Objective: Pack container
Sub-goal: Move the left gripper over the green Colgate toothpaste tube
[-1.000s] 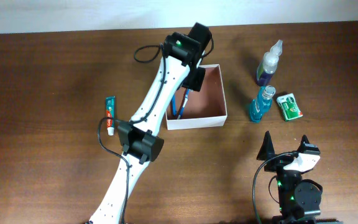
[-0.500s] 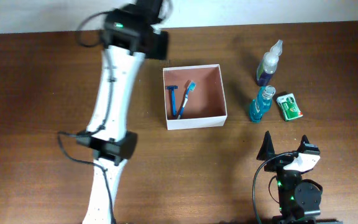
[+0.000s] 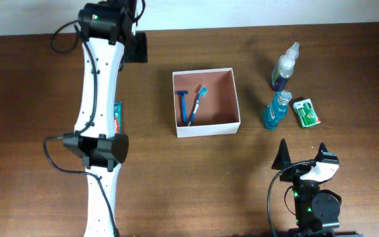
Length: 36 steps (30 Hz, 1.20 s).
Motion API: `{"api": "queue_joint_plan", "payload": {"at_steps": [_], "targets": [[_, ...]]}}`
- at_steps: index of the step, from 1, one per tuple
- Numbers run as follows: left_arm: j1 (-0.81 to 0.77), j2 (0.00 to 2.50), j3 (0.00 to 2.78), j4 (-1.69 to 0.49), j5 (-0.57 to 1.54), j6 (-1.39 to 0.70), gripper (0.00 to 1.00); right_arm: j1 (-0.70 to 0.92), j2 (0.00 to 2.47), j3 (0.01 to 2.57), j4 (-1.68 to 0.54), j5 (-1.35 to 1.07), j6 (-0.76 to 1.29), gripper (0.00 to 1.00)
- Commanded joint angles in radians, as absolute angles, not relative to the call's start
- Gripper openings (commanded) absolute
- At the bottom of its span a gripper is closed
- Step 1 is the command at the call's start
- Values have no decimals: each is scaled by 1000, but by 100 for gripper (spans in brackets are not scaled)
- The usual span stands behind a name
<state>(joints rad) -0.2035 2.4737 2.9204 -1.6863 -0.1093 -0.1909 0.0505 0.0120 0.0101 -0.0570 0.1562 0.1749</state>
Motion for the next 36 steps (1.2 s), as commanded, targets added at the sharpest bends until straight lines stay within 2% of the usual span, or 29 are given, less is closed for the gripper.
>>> {"api": "queue_joint_plan", "payload": {"at_steps": [1,13,36], "targets": [[-163,2452,2814,-1688,-108,-231,58,59,4,6,-65,165,165,98],[-49,2452,2557,-1688,23,-300,57,59,4,6,-65,165,165,98],[-46,2453,2265,-1675,38,-303,58,59,4,6,-65,165,165,98]]}}
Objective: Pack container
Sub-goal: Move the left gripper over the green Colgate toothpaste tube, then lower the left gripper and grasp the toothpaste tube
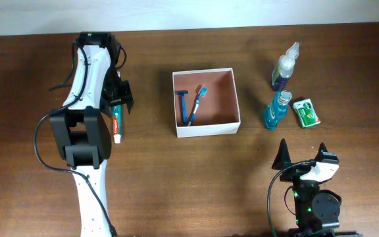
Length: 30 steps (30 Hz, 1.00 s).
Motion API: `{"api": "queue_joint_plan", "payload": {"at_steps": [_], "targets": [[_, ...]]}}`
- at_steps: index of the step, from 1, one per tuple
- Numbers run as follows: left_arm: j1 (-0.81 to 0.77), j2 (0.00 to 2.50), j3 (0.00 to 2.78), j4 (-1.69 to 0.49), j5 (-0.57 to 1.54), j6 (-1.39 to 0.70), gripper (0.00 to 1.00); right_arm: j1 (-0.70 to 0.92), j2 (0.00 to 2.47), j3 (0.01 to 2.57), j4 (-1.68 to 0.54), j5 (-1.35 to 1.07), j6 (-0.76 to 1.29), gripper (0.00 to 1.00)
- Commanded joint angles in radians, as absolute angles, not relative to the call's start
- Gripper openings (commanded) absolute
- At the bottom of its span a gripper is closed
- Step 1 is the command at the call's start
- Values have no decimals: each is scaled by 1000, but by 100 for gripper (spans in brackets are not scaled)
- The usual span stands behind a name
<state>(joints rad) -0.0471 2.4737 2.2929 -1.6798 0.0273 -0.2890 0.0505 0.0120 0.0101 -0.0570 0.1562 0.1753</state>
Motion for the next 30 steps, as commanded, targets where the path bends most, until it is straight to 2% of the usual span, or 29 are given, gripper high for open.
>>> {"api": "queue_joint_plan", "payload": {"at_steps": [1,30], "targets": [[-46,2453,2256,-1671,38,-308,58,59,4,6,-65,165,165,98],[-19,2453,2123,-1593,15,-299,57,59,4,6,-65,165,165,98]]}}
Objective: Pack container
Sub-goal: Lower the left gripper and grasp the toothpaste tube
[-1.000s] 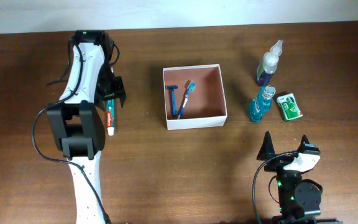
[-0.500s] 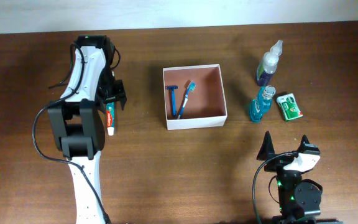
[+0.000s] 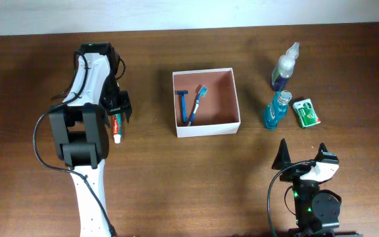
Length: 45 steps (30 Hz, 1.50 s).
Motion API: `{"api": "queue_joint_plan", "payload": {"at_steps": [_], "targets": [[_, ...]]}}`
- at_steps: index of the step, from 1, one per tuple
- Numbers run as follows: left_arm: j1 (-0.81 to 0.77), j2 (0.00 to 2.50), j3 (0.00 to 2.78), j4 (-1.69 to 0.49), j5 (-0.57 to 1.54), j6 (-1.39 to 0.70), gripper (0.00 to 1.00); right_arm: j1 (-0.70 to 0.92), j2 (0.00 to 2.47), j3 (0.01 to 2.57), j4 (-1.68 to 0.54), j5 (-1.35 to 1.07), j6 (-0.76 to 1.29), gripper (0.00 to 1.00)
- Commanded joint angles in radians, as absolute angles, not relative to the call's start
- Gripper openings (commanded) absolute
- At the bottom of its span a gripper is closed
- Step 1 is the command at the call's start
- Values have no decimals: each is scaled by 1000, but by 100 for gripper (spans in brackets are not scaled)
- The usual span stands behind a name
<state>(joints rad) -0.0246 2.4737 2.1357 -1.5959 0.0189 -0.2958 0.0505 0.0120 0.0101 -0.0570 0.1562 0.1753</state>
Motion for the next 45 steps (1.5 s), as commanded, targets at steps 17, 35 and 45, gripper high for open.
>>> {"api": "queue_joint_plan", "payload": {"at_steps": [17,35,45], "targets": [[-19,2453,2060,-1557,11,-299,57,59,4,6,-65,165,165,98],[-19,2453,2047,-1540,1,-299,57,59,4,6,-65,165,165,99],[-19,2453,2029,-1533,1,-299,57,59,4,6,-65,165,165,98]]}}
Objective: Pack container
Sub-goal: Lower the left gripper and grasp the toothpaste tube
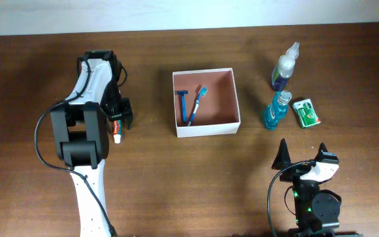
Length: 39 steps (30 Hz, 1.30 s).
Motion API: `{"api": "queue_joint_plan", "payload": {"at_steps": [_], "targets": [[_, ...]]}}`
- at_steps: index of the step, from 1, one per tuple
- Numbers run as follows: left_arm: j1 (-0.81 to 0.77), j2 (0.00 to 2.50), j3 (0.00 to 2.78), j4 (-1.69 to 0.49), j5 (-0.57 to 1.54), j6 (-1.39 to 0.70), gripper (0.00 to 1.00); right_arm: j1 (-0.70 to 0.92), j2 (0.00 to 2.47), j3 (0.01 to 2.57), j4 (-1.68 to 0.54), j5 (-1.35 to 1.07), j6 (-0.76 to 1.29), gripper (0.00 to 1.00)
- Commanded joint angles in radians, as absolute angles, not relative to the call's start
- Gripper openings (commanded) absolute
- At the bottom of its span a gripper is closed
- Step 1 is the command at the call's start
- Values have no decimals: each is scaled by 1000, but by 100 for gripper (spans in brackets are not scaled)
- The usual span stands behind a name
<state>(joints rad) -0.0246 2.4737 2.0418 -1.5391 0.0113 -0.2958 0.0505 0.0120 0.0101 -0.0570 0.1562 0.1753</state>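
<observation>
A toothpaste tube (116, 129) with a white cap lies on the table left of the white box (206, 128). My left gripper (119, 114) is low over the tube's upper end, a finger on either side of it, and looks open. Most of the tube is hidden under the gripper. Inside the box lie a blue razor (183, 105) and a blue toothbrush (198, 102). My right gripper (303, 158) rests open at the front right, holding nothing.
Right of the box stand a clear spray bottle (285, 66) and a blue mouthwash bottle (276, 109), with a green packet (307, 112) beside them. The left arm (84, 141) stretches along the table's left side.
My left gripper has shifted slightly toward the front along the tube and now covers more of it. The tube, the box and the right arm have not moved.
My left gripper was first at the far left edge of the table, away from the tube. Then it stood over the tube's far end with fingers spread. It has since come further along the tube and still straddles it.
</observation>
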Motion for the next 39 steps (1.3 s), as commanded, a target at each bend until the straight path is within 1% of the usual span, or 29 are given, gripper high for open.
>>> {"api": "queue_joint_plan", "payload": {"at_steps": [1,13,16,20,24,31,39], "targets": [[-19,2454,2029,-1532,1,-299,57,59,4,6,-65,165,165,98],[-19,2454,1996,-1510,4,-299,57,59,4,6,-65,165,165,98],[-19,2454,1996,-1507,4,-299,47,59,4,6,-65,165,165,98],[-19,2454,1996,-1496,3,-298,42,59,4,6,-65,165,165,98],[-19,2454,1996,-1476,-6,-294,34,59,4,6,-65,165,165,98],[-19,2454,1996,-1469,-26,-290,16,59,4,6,-65,165,165,98],[-19,2447,2024,-1478,-25,-290,11,59,4,6,-65,165,165,98]]}}
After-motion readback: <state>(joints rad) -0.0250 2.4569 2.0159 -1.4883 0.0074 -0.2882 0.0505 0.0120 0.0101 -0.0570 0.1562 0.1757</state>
